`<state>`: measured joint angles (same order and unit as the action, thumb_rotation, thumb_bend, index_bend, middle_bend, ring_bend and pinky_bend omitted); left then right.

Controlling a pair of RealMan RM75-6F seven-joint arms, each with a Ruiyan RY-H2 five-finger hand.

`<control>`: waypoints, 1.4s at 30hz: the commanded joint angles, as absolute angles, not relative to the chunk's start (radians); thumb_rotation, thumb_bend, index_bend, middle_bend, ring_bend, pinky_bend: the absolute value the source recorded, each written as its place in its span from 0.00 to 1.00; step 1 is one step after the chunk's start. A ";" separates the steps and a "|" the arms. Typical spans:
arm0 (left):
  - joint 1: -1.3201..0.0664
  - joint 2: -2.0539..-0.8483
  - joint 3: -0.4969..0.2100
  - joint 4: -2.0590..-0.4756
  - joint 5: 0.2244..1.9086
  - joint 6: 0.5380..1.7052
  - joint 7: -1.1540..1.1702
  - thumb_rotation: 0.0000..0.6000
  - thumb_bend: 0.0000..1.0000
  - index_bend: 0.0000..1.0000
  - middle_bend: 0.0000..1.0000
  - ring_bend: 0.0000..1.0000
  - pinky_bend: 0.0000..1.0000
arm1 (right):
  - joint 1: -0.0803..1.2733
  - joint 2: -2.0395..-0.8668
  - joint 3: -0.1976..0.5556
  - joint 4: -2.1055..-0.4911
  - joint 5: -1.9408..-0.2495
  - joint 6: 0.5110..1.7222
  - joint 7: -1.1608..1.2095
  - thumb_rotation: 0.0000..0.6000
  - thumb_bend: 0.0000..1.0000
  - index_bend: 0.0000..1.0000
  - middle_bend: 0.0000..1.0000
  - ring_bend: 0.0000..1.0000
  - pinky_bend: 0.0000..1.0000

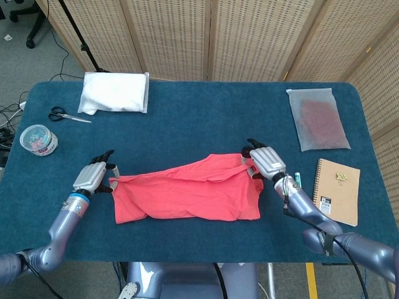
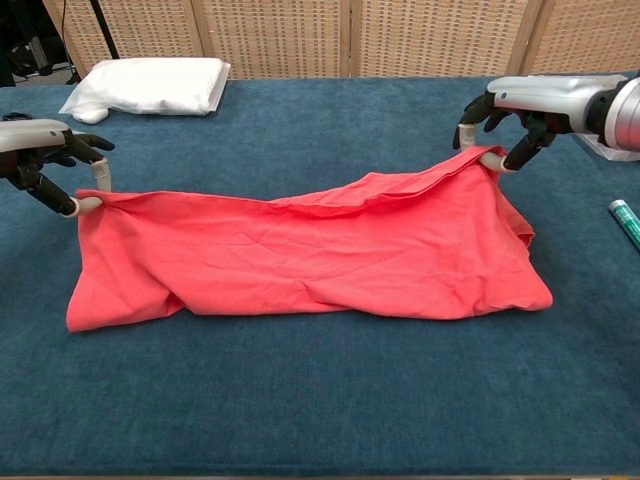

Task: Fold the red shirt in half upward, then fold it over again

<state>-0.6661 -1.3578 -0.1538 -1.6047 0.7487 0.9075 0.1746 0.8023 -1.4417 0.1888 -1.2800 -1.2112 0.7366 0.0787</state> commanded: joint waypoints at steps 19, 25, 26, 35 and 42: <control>-0.709 -1.492 -0.155 -1.449 0.641 0.897 0.248 1.00 0.58 0.72 0.00 0.00 0.00 | 0.867 -1.557 0.214 -1.087 -1.132 0.646 0.053 1.00 0.64 0.64 0.29 0.06 0.17; -0.709 -1.529 -0.145 -1.418 0.650 0.945 0.297 1.00 0.41 0.30 0.00 0.00 0.00 | 0.875 -1.571 0.219 -1.068 -1.134 0.642 0.061 1.00 0.63 0.64 0.29 0.06 0.17; -0.709 -1.530 -0.144 -1.420 0.653 0.948 0.301 1.00 0.38 0.19 0.00 0.00 0.00 | 0.875 -1.572 0.219 -1.066 -1.134 0.641 0.061 1.00 0.64 0.64 0.29 0.06 0.17; -0.707 -1.493 -0.141 -1.474 0.643 0.923 0.326 1.00 0.26 0.00 0.00 0.00 0.00 | 0.878 -1.592 0.216 -1.029 -1.124 0.632 0.052 1.00 0.63 0.64 0.29 0.06 0.17; -0.689 -1.452 -0.167 -1.523 0.669 0.949 0.292 1.00 0.26 0.00 0.00 0.00 0.00 | 0.885 -1.621 0.228 -0.990 -1.108 0.642 0.038 1.00 0.63 0.64 0.29 0.06 0.17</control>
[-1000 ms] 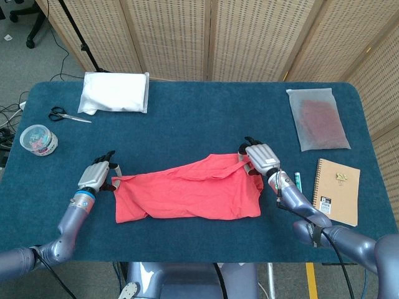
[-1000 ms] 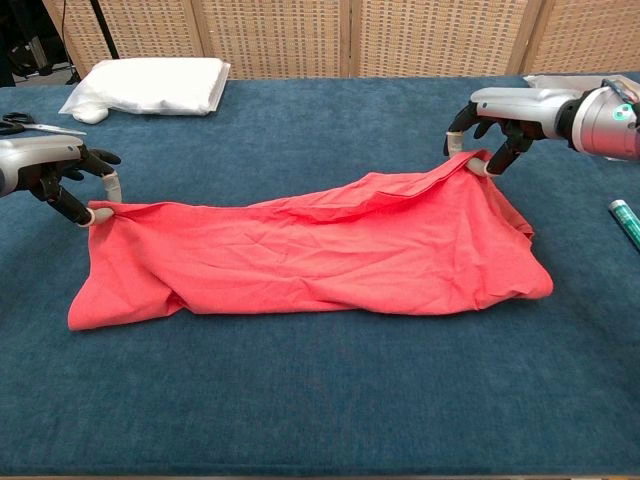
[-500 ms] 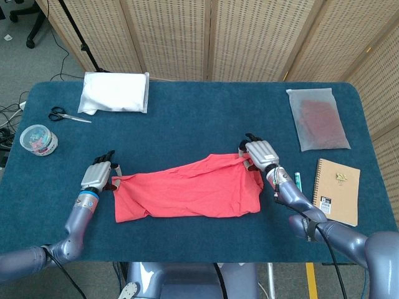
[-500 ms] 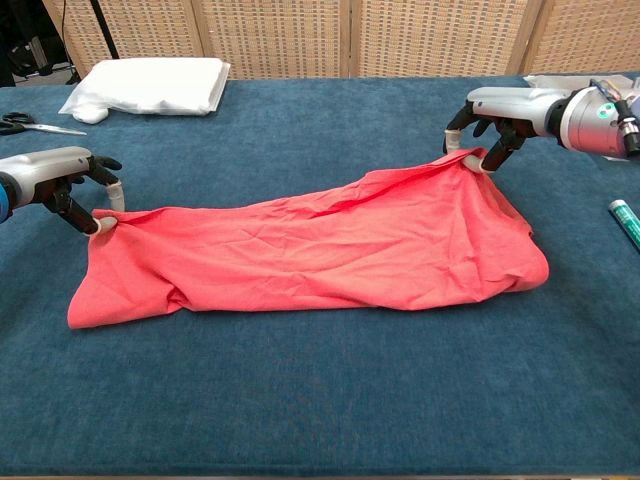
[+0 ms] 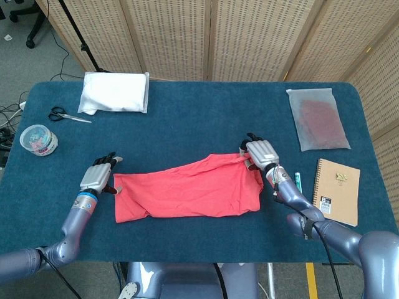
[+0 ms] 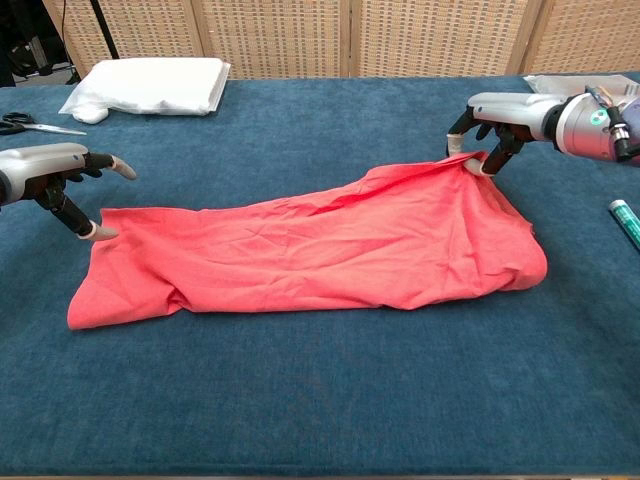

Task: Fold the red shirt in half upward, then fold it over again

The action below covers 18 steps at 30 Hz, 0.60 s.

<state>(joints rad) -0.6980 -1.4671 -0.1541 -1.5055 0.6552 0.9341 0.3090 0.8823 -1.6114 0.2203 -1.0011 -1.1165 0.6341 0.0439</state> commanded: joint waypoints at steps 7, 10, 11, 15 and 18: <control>-0.673 -1.398 -0.187 -1.581 0.697 0.963 0.263 1.00 0.26 0.00 0.00 0.00 0.00 | 0.894 -1.637 0.255 -0.975 -1.070 0.652 0.018 1.00 0.63 0.64 0.29 0.06 0.17; -0.669 -1.382 -0.191 -1.599 0.706 0.969 0.257 1.00 0.27 0.00 0.00 0.00 0.00 | 0.899 -1.646 0.263 -0.971 -1.056 0.658 0.003 1.00 0.63 0.64 0.29 0.06 0.17; -0.668 -1.377 -0.192 -1.605 0.709 0.971 0.256 1.00 0.27 0.00 0.00 0.00 0.00 | 0.902 -1.650 0.266 -0.968 -1.048 0.657 -0.006 1.00 0.63 0.64 0.29 0.06 0.17; -0.665 -1.362 -0.192 -1.622 0.709 0.971 0.256 1.00 0.27 0.00 0.00 0.00 0.00 | 0.915 -1.673 0.275 -0.940 -1.012 0.652 -0.044 1.00 0.49 0.44 0.21 0.05 0.17; -0.661 -1.351 -0.193 -1.632 0.709 0.974 0.254 1.00 0.27 0.00 0.00 0.00 0.00 | 0.925 -1.691 0.271 -0.910 -0.972 0.630 -0.090 1.00 0.10 0.03 0.02 0.01 0.17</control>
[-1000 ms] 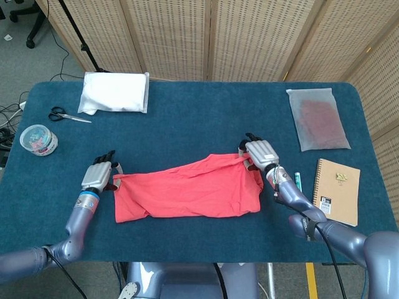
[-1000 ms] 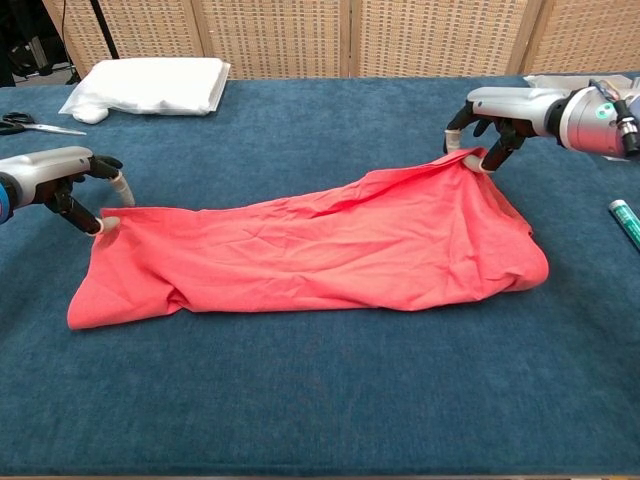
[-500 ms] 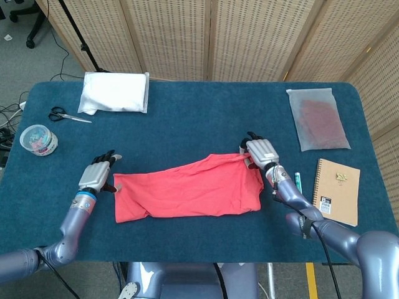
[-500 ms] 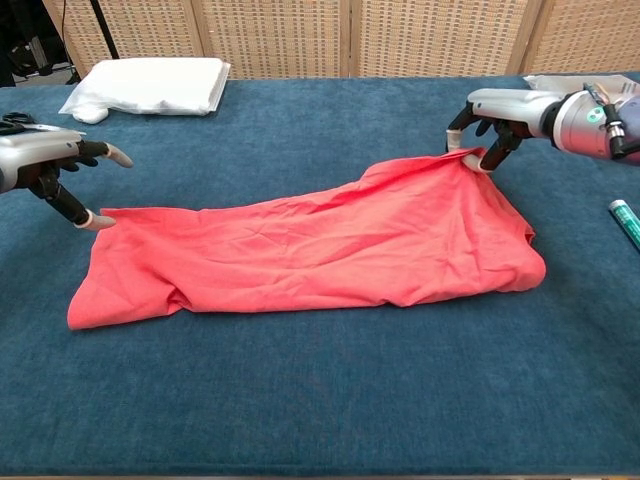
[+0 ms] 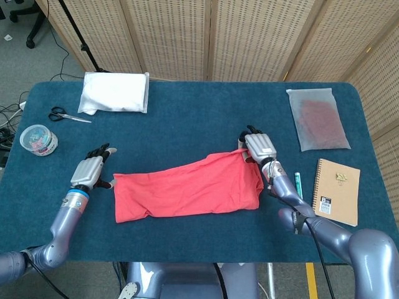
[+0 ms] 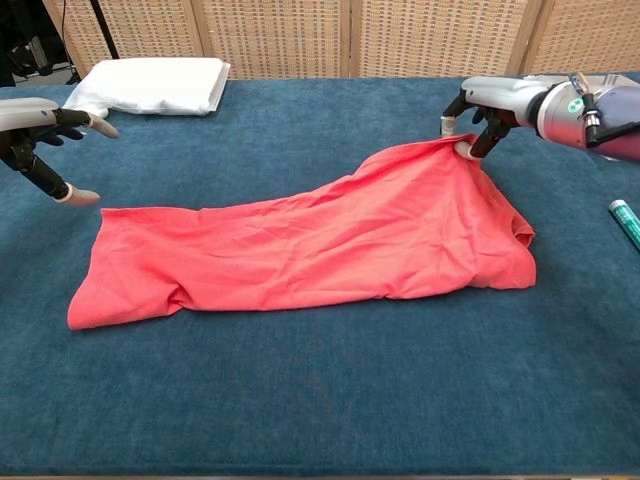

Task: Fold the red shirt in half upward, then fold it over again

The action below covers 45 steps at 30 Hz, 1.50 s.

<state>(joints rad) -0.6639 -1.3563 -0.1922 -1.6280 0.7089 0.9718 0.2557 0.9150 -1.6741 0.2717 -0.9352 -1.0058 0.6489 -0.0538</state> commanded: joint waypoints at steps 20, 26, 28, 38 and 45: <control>-0.612 -1.290 -0.165 -1.660 0.824 0.997 0.203 1.00 0.27 0.00 0.00 0.00 0.00 | 0.807 -1.535 0.294 -1.210 -0.979 0.909 -0.187 1.00 0.00 0.00 0.00 0.00 0.00; -0.586 -1.283 -0.141 -1.652 0.881 0.998 0.171 1.00 0.27 0.00 0.00 0.00 0.00 | 0.679 -1.387 0.219 -1.406 -1.140 1.053 -0.122 1.00 0.00 0.00 0.00 0.00 0.00; -0.582 -1.283 -0.137 -1.647 0.888 0.994 0.165 1.00 0.27 0.00 0.00 0.00 0.00 | 0.636 -1.357 0.189 -1.436 -1.206 1.112 -0.092 1.00 0.00 0.00 0.00 0.00 0.00; -0.583 -1.317 -0.140 -1.604 0.885 0.989 0.170 1.00 0.27 0.00 0.00 0.00 0.00 | 0.414 -1.288 0.021 -1.466 -1.524 1.448 0.099 1.00 0.00 0.00 0.00 0.00 0.00; -0.614 -1.357 -0.155 -1.585 0.809 0.984 0.245 1.00 0.27 0.04 0.00 0.00 0.00 | 0.325 -1.315 -0.022 -1.412 -1.638 1.605 0.151 1.00 0.00 0.00 0.00 0.00 0.00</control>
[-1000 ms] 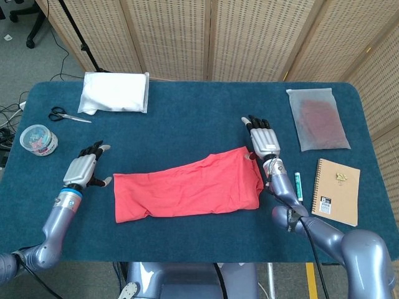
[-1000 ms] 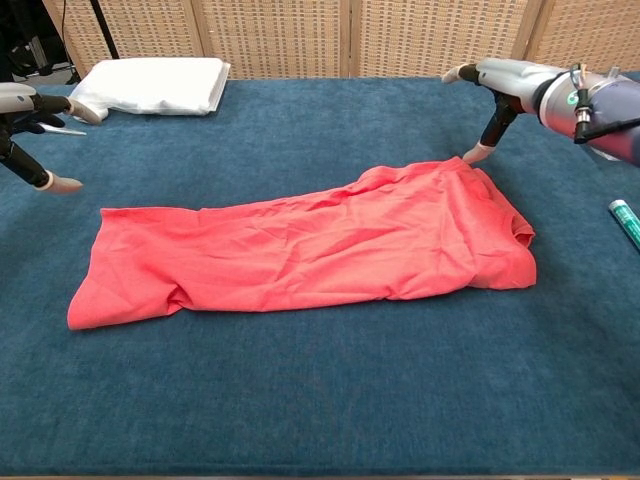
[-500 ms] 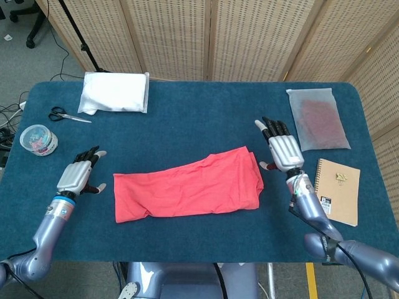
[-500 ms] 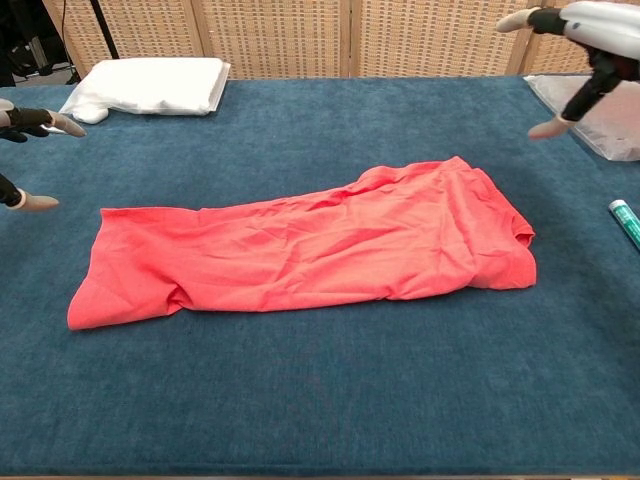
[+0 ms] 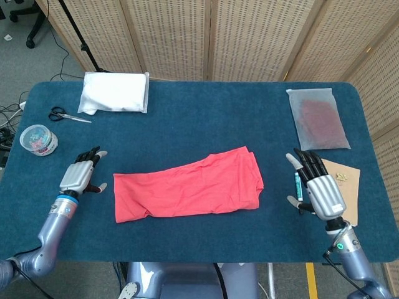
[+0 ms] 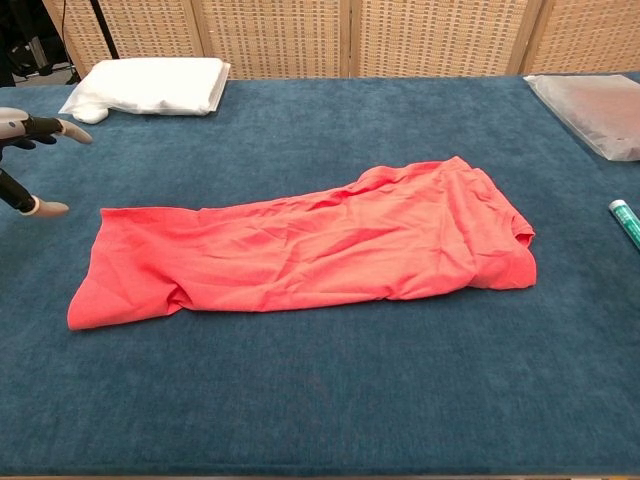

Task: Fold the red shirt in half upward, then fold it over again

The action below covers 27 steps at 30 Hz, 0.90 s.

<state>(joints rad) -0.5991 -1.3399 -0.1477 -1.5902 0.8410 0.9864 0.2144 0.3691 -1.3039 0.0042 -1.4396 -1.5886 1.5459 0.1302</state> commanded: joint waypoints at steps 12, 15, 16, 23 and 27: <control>-0.688 -1.449 -0.178 -1.538 0.645 0.979 0.385 1.00 0.29 0.28 0.00 0.00 0.00 | 0.292 -1.318 -0.018 -1.404 -1.684 1.641 0.175 1.00 0.00 0.00 0.00 0.00 0.00; -0.706 -1.477 -0.188 -1.517 0.607 0.987 0.411 1.00 0.29 0.31 0.00 0.00 0.00 | 0.291 -1.319 -0.016 -1.400 -1.686 1.632 0.177 1.00 0.00 0.00 0.00 0.00 0.00; -0.709 -1.482 -0.190 -1.513 0.599 0.987 0.417 1.00 0.30 0.32 0.00 0.00 0.00 | 0.291 -1.319 -0.016 -1.400 -1.687 1.630 0.178 1.00 0.00 0.00 0.00 0.00 0.00; -0.733 -1.523 -0.194 -1.467 0.551 0.991 0.457 1.00 0.30 0.36 0.00 0.00 0.00 | 0.288 -1.320 -0.008 -1.401 -1.692 1.617 0.181 1.00 0.00 0.00 0.00 0.00 0.00; -0.732 -1.546 -0.188 -1.449 0.543 1.006 0.470 1.00 0.30 0.37 0.00 0.00 0.00 | 0.287 -1.321 -0.005 -1.402 -1.693 1.609 0.182 1.00 0.00 0.00 0.00 0.00 0.00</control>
<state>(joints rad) -0.7325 -1.5404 -0.1898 -1.4534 0.5459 1.0026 0.4670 0.2874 -1.3207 -0.0051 -1.4018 -1.6930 1.6094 0.1815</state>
